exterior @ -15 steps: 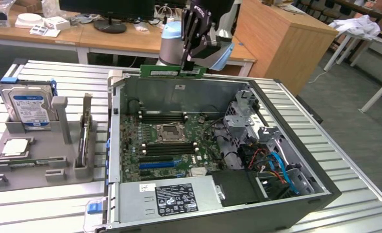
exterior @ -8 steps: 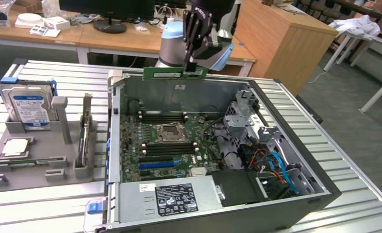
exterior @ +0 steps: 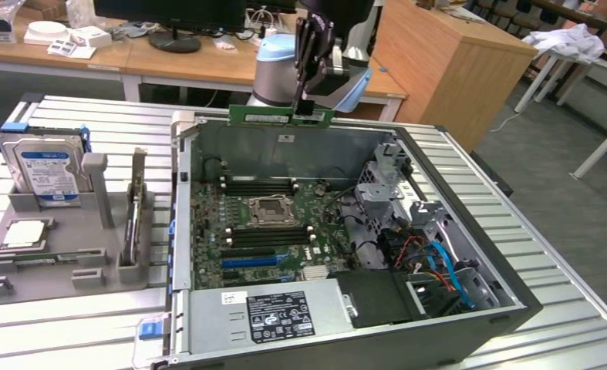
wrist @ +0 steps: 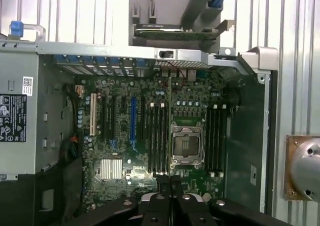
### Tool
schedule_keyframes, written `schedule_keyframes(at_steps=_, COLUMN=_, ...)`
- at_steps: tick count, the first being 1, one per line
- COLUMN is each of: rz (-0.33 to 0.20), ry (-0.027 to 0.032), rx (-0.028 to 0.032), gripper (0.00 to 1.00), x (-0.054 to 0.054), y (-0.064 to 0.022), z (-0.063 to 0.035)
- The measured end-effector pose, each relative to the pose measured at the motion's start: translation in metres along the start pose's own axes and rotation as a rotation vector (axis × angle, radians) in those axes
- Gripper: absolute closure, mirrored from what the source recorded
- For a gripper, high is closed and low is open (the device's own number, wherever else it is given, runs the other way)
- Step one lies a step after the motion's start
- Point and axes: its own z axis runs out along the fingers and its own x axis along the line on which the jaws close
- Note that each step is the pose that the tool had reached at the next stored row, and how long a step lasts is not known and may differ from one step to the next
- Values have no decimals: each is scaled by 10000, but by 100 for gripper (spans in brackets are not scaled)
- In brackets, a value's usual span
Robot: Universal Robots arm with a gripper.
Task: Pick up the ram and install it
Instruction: 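Pick up the ram and move it above insertion slot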
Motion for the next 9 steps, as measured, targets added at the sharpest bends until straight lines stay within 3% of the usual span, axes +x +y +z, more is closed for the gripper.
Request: schedule_keyframes(at_steps=9, rz=849, ry=-5, rx=77, gripper=88, x=1, y=0, z=15)
